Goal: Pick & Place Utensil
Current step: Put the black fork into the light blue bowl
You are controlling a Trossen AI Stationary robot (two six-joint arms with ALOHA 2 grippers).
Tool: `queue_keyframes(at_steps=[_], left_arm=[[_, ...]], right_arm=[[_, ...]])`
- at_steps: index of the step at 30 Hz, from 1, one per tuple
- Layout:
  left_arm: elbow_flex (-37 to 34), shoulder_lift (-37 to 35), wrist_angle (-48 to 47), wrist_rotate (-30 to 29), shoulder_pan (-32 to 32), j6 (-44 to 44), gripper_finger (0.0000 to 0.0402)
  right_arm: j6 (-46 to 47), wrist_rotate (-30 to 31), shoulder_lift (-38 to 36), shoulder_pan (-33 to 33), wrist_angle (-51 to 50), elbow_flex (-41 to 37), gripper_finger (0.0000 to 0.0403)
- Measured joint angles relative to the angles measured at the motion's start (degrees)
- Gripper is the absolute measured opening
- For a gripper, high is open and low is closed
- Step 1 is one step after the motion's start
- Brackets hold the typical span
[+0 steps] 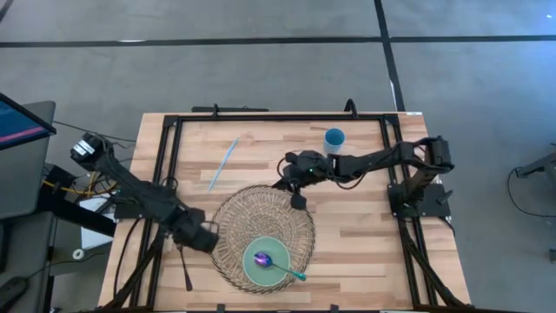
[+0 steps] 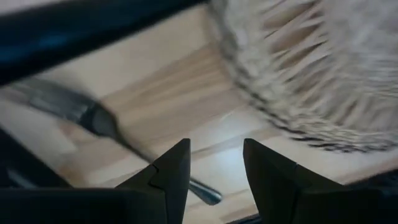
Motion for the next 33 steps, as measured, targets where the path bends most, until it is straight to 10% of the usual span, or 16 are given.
queue_keyframes(at_steps=[13,33], left_arm=[[-0.02,8.26,1.33,0.93,-15.75,-24.22,0.0149],[-0.02,12.73,3.02,-11.53,-18.14,-13.67,0.0112]], right_arm=[[0.45,-1.57,-0.44,-3.14,1.2,0.72,0.0005],[0.46,-7.89,-0.51,-0.74,1.31,6.67,0.0005]])
